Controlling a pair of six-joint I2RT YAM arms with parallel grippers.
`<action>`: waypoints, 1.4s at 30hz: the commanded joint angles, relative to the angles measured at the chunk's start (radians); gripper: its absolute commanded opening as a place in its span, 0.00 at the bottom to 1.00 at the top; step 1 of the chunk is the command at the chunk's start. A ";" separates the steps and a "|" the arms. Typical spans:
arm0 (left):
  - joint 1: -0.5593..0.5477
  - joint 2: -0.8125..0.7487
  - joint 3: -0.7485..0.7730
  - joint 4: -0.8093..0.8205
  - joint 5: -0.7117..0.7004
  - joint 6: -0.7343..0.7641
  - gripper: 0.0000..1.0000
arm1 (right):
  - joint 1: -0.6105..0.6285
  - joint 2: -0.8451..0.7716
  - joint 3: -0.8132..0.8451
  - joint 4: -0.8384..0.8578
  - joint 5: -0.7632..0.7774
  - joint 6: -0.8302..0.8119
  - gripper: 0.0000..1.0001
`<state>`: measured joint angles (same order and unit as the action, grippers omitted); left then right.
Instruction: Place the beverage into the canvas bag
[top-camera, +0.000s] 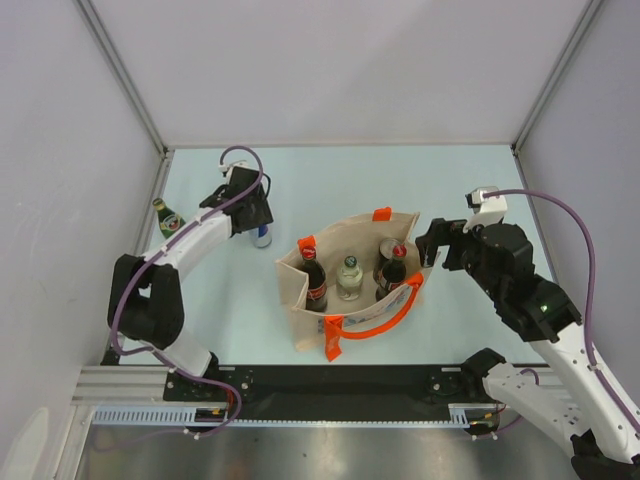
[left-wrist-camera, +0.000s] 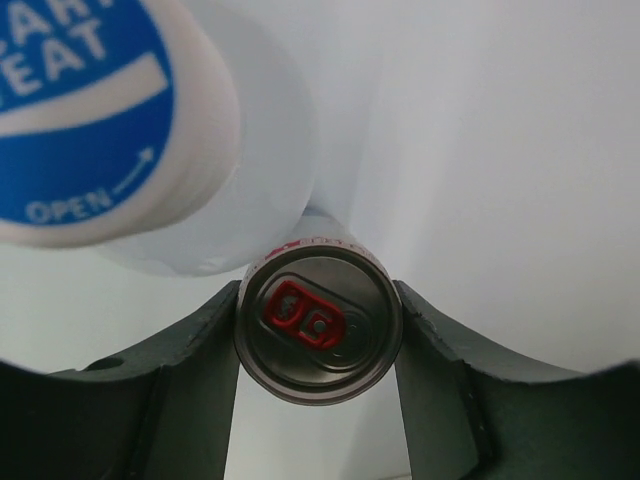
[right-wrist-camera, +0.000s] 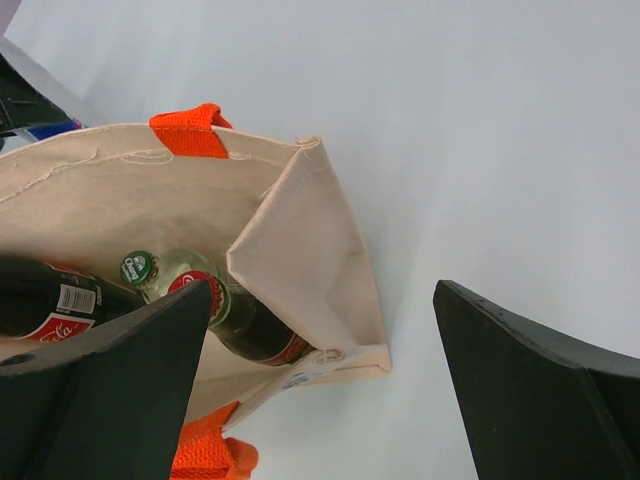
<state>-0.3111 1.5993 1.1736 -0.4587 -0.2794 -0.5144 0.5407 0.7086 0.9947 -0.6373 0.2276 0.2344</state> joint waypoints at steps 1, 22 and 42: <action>0.006 -0.097 -0.026 0.009 0.037 0.020 0.20 | -0.002 -0.008 -0.022 0.037 0.003 -0.006 1.00; -0.163 -0.329 0.219 -0.162 -0.043 0.244 0.00 | -0.002 0.080 0.042 0.050 0.010 0.042 1.00; -0.606 -0.188 0.859 -0.262 -0.004 0.439 0.00 | -0.002 -0.029 0.045 0.002 0.042 0.098 1.00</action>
<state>-0.8402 1.3895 1.9663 -0.7605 -0.3126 -0.1261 0.5407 0.6952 1.0012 -0.6312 0.2401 0.3210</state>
